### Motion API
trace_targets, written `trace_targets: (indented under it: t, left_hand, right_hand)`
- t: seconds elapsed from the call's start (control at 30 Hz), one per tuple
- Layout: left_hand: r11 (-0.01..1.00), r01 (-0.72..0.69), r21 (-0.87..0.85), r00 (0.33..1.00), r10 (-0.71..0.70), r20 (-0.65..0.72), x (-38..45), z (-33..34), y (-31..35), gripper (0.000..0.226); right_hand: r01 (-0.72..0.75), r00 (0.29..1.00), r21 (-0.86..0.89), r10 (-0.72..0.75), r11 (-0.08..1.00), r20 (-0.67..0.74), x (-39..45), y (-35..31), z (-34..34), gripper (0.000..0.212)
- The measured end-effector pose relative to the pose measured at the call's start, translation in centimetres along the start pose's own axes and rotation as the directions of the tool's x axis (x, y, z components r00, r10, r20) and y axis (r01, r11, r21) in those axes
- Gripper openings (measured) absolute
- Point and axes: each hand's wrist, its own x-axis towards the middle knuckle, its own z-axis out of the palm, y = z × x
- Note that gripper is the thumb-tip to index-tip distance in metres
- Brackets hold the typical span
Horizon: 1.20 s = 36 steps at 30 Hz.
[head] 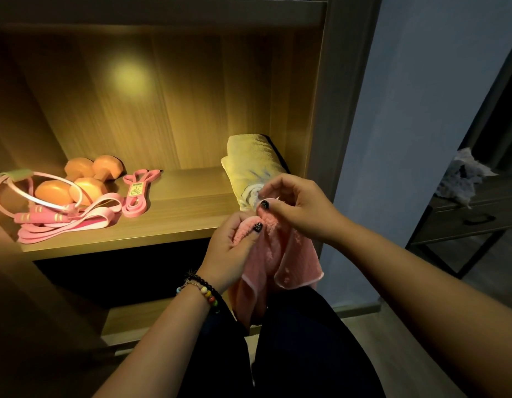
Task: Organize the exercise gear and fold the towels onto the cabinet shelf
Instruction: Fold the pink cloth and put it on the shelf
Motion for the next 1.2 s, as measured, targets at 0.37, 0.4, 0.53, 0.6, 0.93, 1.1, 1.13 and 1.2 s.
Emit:
trace_targets:
  t: [0.37, 0.4, 0.53, 0.6, 0.93, 1.1, 1.13, 1.2]
  left_hand:
    - [0.72, 0.3, -0.626, 0.81, -0.539, -0.232, 0.2, -0.7, -0.2, 0.009]
    - [0.695, 0.287, -0.66, 0.798, -0.554, -0.236, 0.1, -1.0, -0.3, 0.008]
    - [0.583, 0.228, -0.78, 0.751, -0.615, -0.24, -0.3, -2.7, -1.3, 0.006]
    - [0.578, 0.218, -0.786, 0.743, -0.621, -0.251, -0.5, -3.2, -1.6, 0.01]
    - [0.816, 0.364, -0.449, 0.739, -0.546, -0.394, -2.0, -1.9, -0.2, 0.001]
    - [0.793, 0.364, -0.488, 0.765, -0.554, -0.33, -3.3, -2.3, -0.2, 0.017]
    - [0.8, 0.358, -0.482, 0.766, -0.546, -0.338, -3.4, -2.5, -0.2, 0.023]
    - [0.811, 0.324, -0.488, 0.765, -0.528, -0.369, -3.4, -3.0, -0.3, 0.035]
  right_hand:
    - [-0.002, 0.999, -0.143, 0.006, 0.99, 0.032, -1.9, 1.0, 1.4, 0.033]
    - [-0.019, 0.999, -0.121, 0.023, 0.993, 0.03, -2.1, 1.0, 1.6, 0.033]
    - [-0.143, 0.99, -0.173, 0.142, 0.974, -0.015, -2.7, 1.7, 2.0, 0.022]
    - [-0.282, 0.959, -0.226, 0.274, 0.932, -0.069, -2.7, 2.4, 2.1, 0.019]
    - [-0.301, 0.908, 0.153, 0.332, 0.941, -0.257, -2.3, 1.1, 4.1, 0.047]
    - [-0.207, 0.968, 0.223, 0.233, 0.952, -0.095, -1.9, -0.9, 4.8, 0.034]
    - [-0.213, 0.971, 0.2, 0.23, 0.956, -0.068, -1.7, -1.2, 4.9, 0.029]
    - [-0.234, 0.972, 0.116, 0.237, 0.965, -0.006, -1.5, -1.3, 5.3, 0.021]
